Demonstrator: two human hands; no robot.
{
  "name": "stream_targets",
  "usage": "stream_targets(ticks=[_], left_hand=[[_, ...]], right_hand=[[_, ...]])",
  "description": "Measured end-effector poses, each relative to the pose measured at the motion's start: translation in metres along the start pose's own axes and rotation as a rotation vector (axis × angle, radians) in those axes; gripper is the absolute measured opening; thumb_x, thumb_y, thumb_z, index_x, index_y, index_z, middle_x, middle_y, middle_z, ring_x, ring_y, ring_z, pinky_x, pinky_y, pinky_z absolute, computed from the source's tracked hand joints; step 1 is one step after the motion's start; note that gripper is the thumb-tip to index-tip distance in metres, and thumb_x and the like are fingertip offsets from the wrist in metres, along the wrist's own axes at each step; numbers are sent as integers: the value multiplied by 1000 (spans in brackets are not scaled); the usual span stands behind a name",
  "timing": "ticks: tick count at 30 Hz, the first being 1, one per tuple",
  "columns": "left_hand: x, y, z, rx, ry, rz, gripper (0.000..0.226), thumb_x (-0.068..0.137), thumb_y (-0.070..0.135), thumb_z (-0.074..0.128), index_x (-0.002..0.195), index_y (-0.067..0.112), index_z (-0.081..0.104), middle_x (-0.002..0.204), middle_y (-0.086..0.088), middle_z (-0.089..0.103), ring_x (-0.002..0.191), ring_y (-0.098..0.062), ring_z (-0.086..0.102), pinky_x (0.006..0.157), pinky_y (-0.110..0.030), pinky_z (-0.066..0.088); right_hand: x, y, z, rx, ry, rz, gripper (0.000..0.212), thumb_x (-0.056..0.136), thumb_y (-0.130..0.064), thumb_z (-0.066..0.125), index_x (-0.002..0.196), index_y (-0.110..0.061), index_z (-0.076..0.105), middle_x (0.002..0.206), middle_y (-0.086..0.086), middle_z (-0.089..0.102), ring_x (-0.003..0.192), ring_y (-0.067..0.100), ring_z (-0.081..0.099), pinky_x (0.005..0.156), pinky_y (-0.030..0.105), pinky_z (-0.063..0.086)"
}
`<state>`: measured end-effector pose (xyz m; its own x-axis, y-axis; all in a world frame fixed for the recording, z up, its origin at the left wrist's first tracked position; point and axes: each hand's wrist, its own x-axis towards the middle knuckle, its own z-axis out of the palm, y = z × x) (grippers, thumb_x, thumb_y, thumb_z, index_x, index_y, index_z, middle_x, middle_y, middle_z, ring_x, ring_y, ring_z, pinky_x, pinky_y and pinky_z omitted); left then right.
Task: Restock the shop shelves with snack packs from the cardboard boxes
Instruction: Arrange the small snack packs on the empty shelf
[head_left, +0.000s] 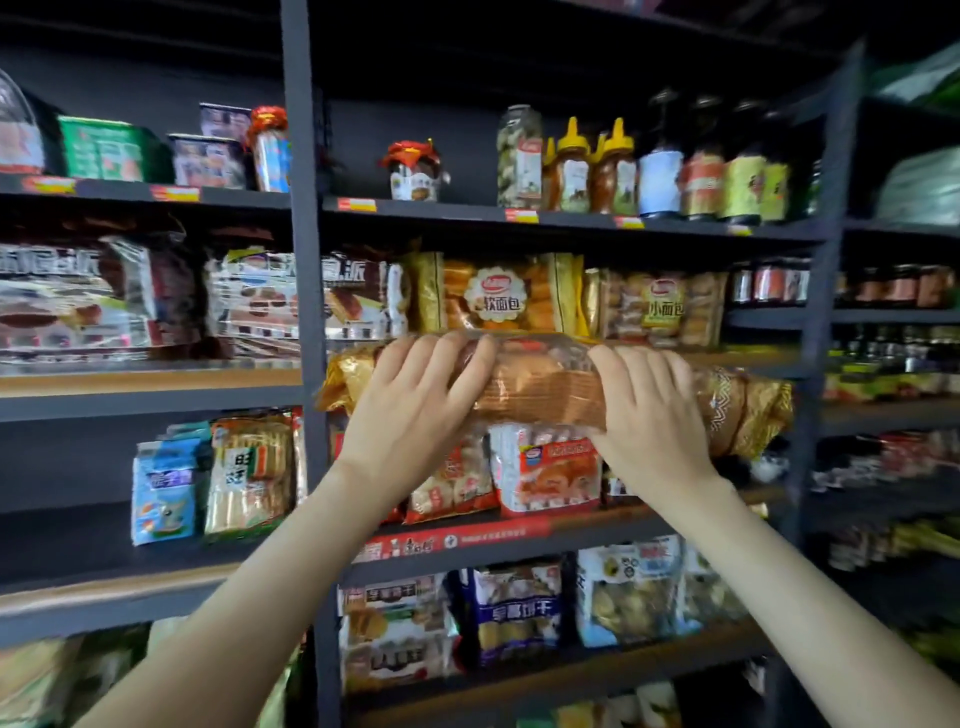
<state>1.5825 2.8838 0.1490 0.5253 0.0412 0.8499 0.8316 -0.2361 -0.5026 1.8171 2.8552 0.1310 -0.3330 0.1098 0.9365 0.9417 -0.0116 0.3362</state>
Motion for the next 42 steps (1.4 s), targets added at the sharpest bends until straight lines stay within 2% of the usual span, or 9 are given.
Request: stream_targets(ticks=[3,7,11,15,19,30,38,40,42], left_hand=[[27,29,14,43,12,-28,65,76,25,75,132,8,47,117,-16,59,101,-34,57,87,-43,40],[52,39,32,140,7,-91,64,77,26,73,133,10,48,113,-15,61,99,-34,57,88,-43,38],[64,31,58,209,-22,-29,70,77,22,72,138,8,39,110,-13,61,96,-32,56,85,-41,43],[70,28,85,219,10,-17,70,78,18,70,138,5,36,108,-12,62,92,-30,56,81,-39,42],[75,31,109,178,62,-11,69,75,10,70,137,5,40,107,-12,62,89,-30,57,84,-40,40],[119,70,181,152,82,-22,80,66,10,75,137,3,40,107,-16,61,92,-32,56,87,-41,39],[195,116,245,71,17,-38,83,64,22,85,133,6,41,101,-14,61,90,-32,56,79,-40,44],[221,128,261,35,-44,-47,84,61,25,87,132,7,46,101,-14,61,92,-33,57,81,-41,46],[244,143,277,-12,-142,-63,83,70,31,81,140,9,42,113,-13,59,104,-32,55,91,-41,44]], right_hand=[[-3,40,7,17,0,13,85,52,-23,94,118,-2,45,103,17,63,101,28,47,94,40,31],[4,77,24,7,-13,46,82,51,-18,93,116,0,48,101,17,63,97,30,51,92,39,30],[16,98,46,-22,-24,10,81,51,-18,93,116,0,48,101,18,62,96,32,55,91,39,31],[26,105,66,-49,-38,-17,84,50,-16,93,117,-1,45,102,18,62,95,35,61,94,41,29],[23,117,86,-65,-56,-27,87,48,-16,94,117,-1,44,104,19,63,97,36,62,95,41,29],[19,187,145,-138,-72,-52,85,47,-16,94,116,1,47,103,20,63,95,36,63,96,41,30],[17,279,211,-178,-115,-56,82,55,-17,91,122,4,49,109,19,62,101,36,61,98,40,31],[18,305,230,-174,-151,-41,80,57,-17,90,124,5,51,110,18,62,102,35,60,99,40,33],[18,331,249,-170,-188,-13,77,60,-15,89,125,3,53,113,17,63,105,34,61,100,43,41]])
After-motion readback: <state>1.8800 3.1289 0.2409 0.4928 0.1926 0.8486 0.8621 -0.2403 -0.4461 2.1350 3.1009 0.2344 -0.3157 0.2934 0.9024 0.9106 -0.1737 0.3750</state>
